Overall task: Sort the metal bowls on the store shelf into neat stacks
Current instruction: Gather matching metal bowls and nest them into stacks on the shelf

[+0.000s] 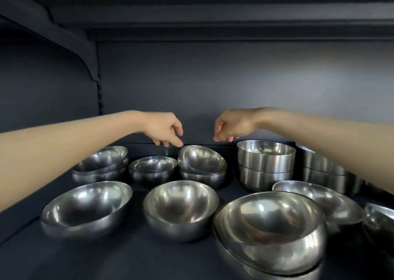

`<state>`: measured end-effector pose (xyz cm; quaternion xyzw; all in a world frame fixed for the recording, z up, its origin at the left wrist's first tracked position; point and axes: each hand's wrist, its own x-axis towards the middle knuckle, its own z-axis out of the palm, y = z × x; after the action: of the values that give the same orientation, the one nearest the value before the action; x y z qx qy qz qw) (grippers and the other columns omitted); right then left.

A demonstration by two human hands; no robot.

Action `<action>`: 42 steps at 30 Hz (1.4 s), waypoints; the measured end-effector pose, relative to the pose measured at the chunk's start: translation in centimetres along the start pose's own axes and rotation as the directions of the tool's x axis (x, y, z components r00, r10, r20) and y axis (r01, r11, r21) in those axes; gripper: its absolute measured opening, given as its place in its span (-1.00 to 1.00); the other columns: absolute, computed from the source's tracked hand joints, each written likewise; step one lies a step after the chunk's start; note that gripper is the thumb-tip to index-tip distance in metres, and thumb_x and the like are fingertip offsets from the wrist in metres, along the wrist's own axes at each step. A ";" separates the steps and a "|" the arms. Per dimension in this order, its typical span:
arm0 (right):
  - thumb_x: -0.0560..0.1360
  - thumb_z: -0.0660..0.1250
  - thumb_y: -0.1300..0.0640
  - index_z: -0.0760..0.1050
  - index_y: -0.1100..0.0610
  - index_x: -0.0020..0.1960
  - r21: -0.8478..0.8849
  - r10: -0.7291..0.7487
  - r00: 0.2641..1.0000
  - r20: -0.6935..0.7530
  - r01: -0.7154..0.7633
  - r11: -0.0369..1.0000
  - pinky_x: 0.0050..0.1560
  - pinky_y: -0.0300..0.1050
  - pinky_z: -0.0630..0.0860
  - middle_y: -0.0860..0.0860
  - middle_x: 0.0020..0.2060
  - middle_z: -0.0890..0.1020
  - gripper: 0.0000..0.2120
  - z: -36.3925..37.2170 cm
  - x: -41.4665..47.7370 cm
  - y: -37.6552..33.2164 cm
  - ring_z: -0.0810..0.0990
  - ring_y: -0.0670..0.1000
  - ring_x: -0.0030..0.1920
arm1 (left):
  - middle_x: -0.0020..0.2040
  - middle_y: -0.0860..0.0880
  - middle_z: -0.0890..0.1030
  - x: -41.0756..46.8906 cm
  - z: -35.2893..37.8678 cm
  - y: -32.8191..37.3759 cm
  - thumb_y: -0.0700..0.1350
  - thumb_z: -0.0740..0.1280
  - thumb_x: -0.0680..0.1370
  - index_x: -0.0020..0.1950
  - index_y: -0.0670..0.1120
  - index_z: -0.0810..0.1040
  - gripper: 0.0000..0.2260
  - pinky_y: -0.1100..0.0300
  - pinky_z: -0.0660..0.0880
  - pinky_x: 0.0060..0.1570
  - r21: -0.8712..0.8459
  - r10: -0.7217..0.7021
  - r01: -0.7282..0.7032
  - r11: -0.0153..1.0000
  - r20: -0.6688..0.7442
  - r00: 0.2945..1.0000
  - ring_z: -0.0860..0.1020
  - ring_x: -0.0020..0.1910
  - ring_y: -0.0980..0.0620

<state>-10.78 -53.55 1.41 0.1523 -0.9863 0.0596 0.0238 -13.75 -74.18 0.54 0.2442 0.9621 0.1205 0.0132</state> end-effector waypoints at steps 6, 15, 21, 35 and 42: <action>0.51 0.35 -0.03 0.54 0.21 0.19 -0.117 0.098 0.993 0.072 -0.089 0.989 0.01 -0.14 0.48 0.05 -0.03 0.63 -0.63 1.3 1.0 -0.8 0.57 0.06 0.03 | 0.14 -0.01 0.54 1.5 0.6 -2.7 -0.01 0.45 0.46 0.42 -0.14 0.35 -0.41 0.24 0.57 -0.13 -0.046 0.104 -0.100 0.994 0.085 0.991 0.57 0.06 0.00; 0.49 0.38 -0.05 0.40 0.18 0.36 -0.177 0.187 0.973 0.137 -0.161 0.971 0.27 -0.08 0.41 0.04 0.23 0.55 -0.46 1.8 1.4 -0.8 0.49 0.08 0.24 | 0.13 0.09 0.52 2.7 1.6 -2.6 0.06 0.49 0.41 0.44 -0.11 0.33 -0.32 0.13 0.51 0.21 -0.022 0.187 -0.186 0.982 0.158 0.969 0.57 0.10 0.10; 0.50 0.38 0.00 0.43 0.16 0.34 -0.158 0.190 0.968 0.162 -0.165 0.974 0.10 -0.21 0.38 0.03 0.21 0.57 -0.53 2.4 2.4 0.0 0.50 0.05 0.21 | 0.15 0.00 0.63 3.5 2.0 -2.5 0.13 0.47 0.40 0.36 -0.17 0.41 -0.36 0.19 0.48 0.21 0.058 0.218 -0.230 0.972 0.162 0.962 0.59 0.13 0.04; 0.48 0.39 0.22 0.59 0.25 0.07 -0.134 0.117 0.990 0.075 -0.107 0.985 -0.04 -0.18 0.44 0.12 -0.03 0.69 -0.81 3.9 4.1 1.5 0.53 -0.03 -0.11 | -0.21 0.15 0.62 3.9 3.2 -3.6 0.17 0.46 0.39 0.19 -0.09 0.60 -0.52 0.43 0.41 -0.24 0.012 0.239 -0.244 0.970 0.171 0.956 0.51 -0.32 0.28; 0.47 0.39 0.25 0.59 0.17 -0.01 -0.171 0.098 0.992 0.084 -0.082 0.982 -0.23 -0.24 0.43 0.03 -0.24 0.63 -0.89 3.6 4.4 1.5 0.53 -0.04 -0.17 | -0.40 0.23 0.49 4.1 3.3 -3.5 0.11 0.44 0.43 0.21 -0.15 0.58 -0.54 0.50 0.32 -0.42 0.023 0.225 -0.232 0.972 0.178 0.958 0.46 -0.46 0.31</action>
<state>-15.52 -53.91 -2.00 0.1074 -0.9937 -0.0296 -0.0120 -18.75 -74.42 -3.37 0.3636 0.9250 0.0783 0.0778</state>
